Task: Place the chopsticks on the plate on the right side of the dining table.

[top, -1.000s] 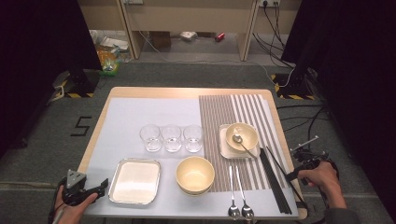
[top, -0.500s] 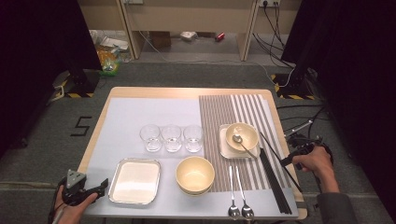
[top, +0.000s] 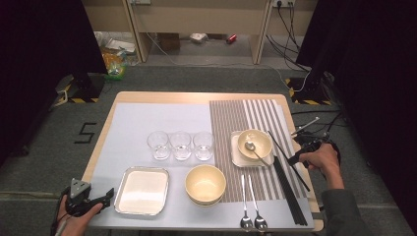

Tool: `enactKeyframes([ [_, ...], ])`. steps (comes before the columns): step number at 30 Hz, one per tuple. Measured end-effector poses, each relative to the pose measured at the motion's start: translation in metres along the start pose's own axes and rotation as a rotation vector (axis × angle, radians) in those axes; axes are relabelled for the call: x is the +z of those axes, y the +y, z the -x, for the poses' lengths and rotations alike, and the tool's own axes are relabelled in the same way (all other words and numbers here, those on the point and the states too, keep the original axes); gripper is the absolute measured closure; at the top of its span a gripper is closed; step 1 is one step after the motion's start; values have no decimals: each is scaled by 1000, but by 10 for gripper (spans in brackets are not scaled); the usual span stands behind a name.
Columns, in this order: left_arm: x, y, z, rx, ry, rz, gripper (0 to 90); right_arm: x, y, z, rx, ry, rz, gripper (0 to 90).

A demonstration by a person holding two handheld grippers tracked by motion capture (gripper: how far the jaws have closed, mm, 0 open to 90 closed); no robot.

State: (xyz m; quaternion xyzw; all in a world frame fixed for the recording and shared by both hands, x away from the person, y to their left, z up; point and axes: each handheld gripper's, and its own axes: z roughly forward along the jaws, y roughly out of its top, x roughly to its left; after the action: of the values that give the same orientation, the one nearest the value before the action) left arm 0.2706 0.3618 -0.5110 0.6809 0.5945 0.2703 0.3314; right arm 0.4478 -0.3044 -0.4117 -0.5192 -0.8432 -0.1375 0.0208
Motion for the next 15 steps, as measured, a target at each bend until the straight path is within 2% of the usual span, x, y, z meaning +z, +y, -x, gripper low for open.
enactKeyframes([
  [7,0,0,0,0,0,-1,135,7,10,-1,-10,4,-1,863],
  [15,0,0,0,-1,0,-4,134,12,29,-11,-40,4,-3,862],
])
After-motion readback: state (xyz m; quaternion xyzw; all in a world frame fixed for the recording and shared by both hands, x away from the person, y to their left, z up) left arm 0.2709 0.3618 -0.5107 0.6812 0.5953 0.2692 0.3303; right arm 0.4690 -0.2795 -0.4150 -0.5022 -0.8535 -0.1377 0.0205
